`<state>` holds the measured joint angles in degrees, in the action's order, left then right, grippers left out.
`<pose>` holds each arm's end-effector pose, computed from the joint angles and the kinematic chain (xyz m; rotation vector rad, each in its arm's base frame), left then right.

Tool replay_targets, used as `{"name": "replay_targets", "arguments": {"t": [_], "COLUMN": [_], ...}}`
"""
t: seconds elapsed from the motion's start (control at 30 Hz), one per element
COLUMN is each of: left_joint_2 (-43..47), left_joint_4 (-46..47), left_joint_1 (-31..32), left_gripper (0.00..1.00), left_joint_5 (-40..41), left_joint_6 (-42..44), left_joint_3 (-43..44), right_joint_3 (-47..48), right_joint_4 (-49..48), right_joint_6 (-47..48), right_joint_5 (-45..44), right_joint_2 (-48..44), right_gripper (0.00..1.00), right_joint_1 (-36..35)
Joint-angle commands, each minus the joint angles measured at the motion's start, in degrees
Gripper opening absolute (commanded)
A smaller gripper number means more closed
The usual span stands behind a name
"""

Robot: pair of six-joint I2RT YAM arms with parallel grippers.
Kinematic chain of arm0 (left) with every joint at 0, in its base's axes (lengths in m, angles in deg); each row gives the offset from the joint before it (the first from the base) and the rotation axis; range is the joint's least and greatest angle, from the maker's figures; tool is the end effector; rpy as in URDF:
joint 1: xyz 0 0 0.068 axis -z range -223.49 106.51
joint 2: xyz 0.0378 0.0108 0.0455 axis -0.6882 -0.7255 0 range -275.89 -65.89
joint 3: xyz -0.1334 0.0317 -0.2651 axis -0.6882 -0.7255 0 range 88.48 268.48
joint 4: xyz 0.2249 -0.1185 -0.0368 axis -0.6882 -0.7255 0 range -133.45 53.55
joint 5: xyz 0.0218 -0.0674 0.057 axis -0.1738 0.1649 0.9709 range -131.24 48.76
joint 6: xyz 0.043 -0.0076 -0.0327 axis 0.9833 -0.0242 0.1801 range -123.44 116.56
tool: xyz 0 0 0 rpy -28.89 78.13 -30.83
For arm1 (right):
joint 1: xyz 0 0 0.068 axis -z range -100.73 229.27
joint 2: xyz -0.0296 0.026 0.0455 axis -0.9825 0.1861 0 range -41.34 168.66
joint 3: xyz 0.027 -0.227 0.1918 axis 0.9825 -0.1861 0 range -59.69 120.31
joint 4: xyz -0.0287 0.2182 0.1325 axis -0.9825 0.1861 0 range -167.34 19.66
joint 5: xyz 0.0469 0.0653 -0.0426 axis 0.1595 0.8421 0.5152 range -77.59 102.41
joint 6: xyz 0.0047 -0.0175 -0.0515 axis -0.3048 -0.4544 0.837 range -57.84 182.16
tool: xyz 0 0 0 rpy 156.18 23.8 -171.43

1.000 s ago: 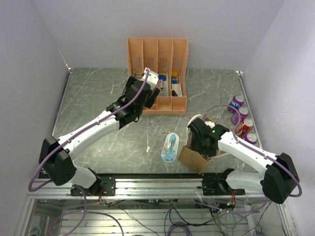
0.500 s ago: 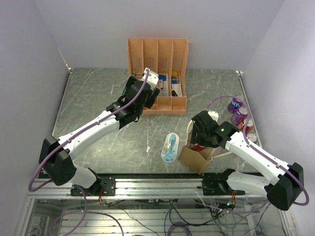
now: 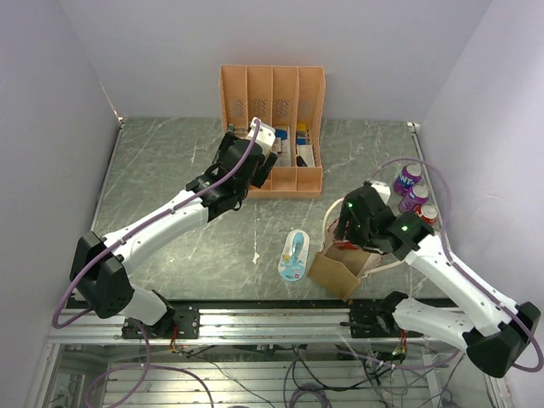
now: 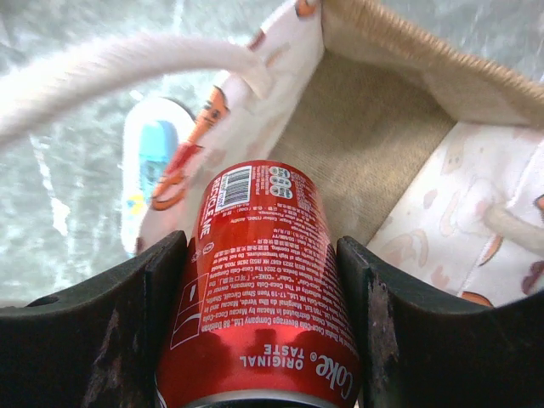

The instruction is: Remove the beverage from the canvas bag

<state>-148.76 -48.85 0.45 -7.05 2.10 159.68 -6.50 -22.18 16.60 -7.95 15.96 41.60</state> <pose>0.2492 -0.2118 0.3693 0.4464 1.8650 0.1450 0.1363 0.0892 0.3073 0.2960 2.4946 0.1210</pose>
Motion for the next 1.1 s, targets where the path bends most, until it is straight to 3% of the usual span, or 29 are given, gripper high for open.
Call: {"name": "replay_targets", "arguments": {"t": [0.0,0.33,0.6,0.67,0.83,1.07], "left_joint_2": [-0.4,-0.9,-1.5,-1.8,-1.8,-2.3], "left_joint_4": [0.3,0.1,0.2,0.2,0.2,0.3], "left_joint_1": [-0.2,-0.1,0.1,0.1,0.0,0.0], "left_gripper": [0.98,0.97,0.97,0.97,0.97,0.97], "left_joint_5": [-1.1,-1.3,-0.6,-0.6,-0.5,-0.5], "left_joint_6": [-0.6,-0.8,-0.3,-0.3,-0.2,0.0], "left_joint_3": [2.4,2.7,2.5,2.5,2.5,2.8], "right_joint_3": [7.2,16.9,21.6,22.2,21.6,24.9], "right_joint_4": [-0.4,1.2,-3.8,-7.2,-15.3,-15.5], "right_joint_6": [1.8,7.5,14.0,17.5,23.6,24.5], "right_joint_5": [-4.7,-16.3,-26.5,-23.2,-1.5,8.7], "right_joint_2": [-5.2,-7.6,2.1,5.0,11.6,24.8], "right_gripper": [0.00,0.00,0.00,0.00,0.00,0.00], "right_joint_1": [0.4,0.4,2.7,8.1,27.5,33.8]}}
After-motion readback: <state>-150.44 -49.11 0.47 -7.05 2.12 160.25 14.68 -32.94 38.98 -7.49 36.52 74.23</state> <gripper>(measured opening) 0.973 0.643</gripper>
